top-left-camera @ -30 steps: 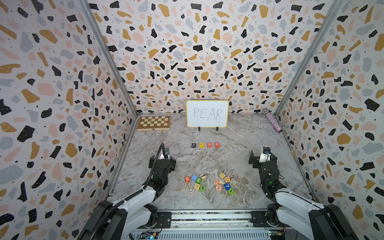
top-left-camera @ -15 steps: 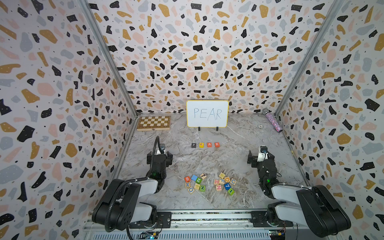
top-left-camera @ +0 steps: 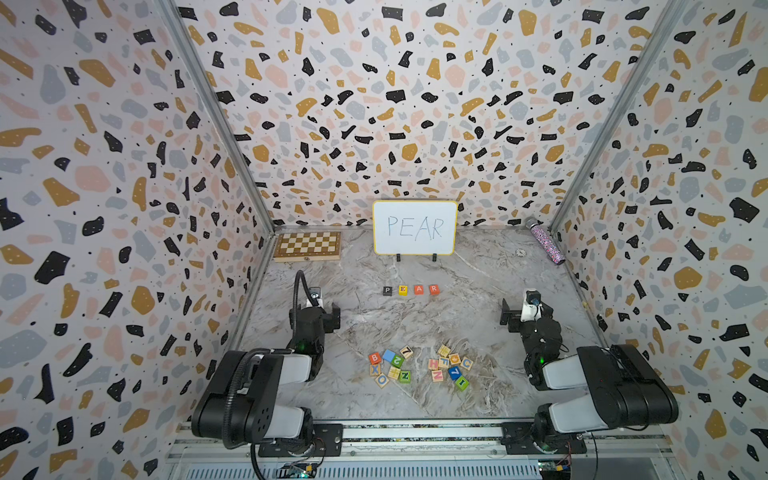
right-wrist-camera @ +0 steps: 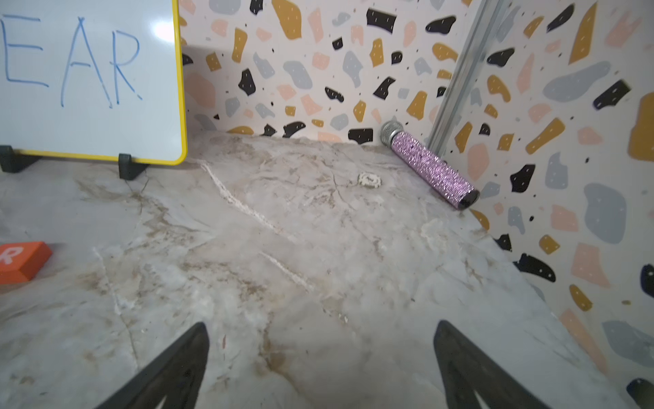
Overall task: Spell the uppercase word “pear” with letter blocks
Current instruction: Reset both arms
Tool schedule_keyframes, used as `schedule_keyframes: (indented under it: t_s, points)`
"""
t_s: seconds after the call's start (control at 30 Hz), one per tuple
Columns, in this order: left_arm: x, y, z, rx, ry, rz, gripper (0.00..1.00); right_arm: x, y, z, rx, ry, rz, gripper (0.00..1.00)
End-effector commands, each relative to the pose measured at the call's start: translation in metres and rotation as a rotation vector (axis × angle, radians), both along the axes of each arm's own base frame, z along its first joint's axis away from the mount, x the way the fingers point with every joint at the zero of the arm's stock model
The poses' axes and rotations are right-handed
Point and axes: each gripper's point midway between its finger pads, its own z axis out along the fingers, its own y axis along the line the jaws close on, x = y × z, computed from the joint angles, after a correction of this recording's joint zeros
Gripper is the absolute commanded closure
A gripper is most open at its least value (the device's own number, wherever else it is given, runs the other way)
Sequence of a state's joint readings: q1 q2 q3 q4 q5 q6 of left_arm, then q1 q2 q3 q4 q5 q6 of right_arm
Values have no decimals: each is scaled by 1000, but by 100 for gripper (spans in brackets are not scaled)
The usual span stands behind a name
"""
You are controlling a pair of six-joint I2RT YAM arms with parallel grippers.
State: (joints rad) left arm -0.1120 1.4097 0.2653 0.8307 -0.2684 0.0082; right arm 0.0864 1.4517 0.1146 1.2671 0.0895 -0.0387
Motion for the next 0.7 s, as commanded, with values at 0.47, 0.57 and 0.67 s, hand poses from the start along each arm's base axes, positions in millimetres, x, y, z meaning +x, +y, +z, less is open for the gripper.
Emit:
schedule_keyframes:
  t_s: [0.47, 0.57, 0.67]
  points:
    - [13, 9, 20, -47, -53, 55, 1, 20, -6, 8, 52, -1, -56, 1]
    - [13, 9, 20, -48, -50, 55, 1, 20, -6, 8, 48, 0, -54, 1]
    - [12, 9, 20, -47, -52, 55, 1, 19, -5, 9, 41, -7, -56, 1]
